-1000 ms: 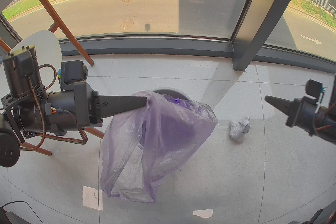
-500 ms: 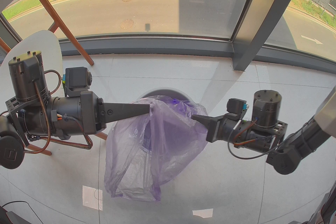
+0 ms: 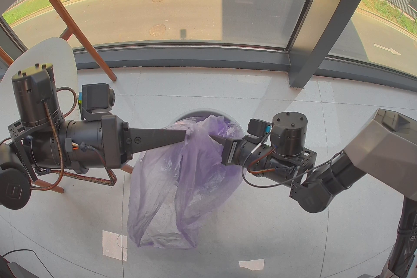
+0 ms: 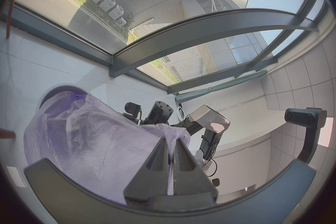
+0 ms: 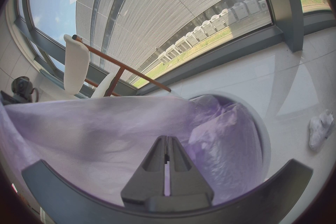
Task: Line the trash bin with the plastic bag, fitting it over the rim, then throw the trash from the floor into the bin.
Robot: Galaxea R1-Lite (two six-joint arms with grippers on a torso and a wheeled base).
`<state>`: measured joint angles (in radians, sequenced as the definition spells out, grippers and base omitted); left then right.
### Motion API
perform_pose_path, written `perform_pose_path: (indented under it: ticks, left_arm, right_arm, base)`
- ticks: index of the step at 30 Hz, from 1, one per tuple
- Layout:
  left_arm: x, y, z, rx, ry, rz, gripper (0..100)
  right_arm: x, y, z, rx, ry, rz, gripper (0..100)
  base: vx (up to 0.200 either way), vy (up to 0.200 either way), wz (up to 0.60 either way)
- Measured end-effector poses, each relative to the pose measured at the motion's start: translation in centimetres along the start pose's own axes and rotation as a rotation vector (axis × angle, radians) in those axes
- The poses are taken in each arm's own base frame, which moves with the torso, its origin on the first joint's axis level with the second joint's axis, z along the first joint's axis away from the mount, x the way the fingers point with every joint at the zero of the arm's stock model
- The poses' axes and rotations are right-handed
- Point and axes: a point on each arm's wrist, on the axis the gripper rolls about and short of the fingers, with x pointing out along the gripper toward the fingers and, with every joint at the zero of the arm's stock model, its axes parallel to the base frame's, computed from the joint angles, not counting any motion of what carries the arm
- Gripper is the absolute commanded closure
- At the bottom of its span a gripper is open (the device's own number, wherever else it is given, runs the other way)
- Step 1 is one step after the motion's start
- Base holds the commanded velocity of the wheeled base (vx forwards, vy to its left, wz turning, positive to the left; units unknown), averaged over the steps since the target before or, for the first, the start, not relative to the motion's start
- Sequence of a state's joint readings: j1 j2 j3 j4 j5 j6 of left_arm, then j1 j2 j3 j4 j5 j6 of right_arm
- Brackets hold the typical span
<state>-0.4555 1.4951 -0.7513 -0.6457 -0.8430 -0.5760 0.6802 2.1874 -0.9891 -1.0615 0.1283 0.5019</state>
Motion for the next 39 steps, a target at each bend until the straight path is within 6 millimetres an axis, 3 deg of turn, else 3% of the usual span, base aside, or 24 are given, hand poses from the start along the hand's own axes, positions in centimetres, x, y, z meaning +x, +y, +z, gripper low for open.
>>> perform_pose_path:
  ticks: [4, 8, 19, 24, 30, 35, 39]
  left_arm:
    - [0.0, 0.1, -0.1, 0.02, 0.002, 0.003, 100]
    - [0.1, 0.2, -0.2, 0.029, 0.003, 0.007, 100]
    - [1.7, 1.7, 1.5, 0.138, -0.08, -0.036, 100]
    - [3.5, 3.8, 2.5, 0.154, -0.108, -0.031, 100]
    - [5.0, 5.9, 3.5, 0.128, -0.137, 0.004, 100]
    - [5.7, 6.5, 4.5, 0.089, -0.157, -0.003, 100]
    - [6.1, 6.4, 5.5, 0.09, -0.178, -0.016, 100]
  right_arm:
    - [1.8, -0.5, -0.1, -0.004, -0.044, -0.033, 100]
    - [2.8, -1.4, -1.3, -0.003, -0.029, -0.06, 100]
    - [2.5, -2.3, -3.7, 0.011, 0.042, -0.086, 100]
    - [0.9, -2.3, -3.3, 0.025, 0.051, -0.099, 100]
    - [-1.6, -2.8, -0.2, 0.067, -0.055, -0.113, 100]
    - [-4.4, -3.7, 2.2, 0.069, -0.105, -0.156, 100]
    - [-7.1, -3.7, 2.8, 0.042, -0.101, -0.183, 100]
  base:
    - [0.0, 0.0, 0.0]
    - [0.0, 0.0, 0.0]
    - [0.0, 0.0, 0.0]
    - [0.0, 0.0, 0.0]
    - [0.0, 0.0, 0.0]
    - [0.0, 0.0, 0.0]
    - [0.0, 0.0, 0.0]
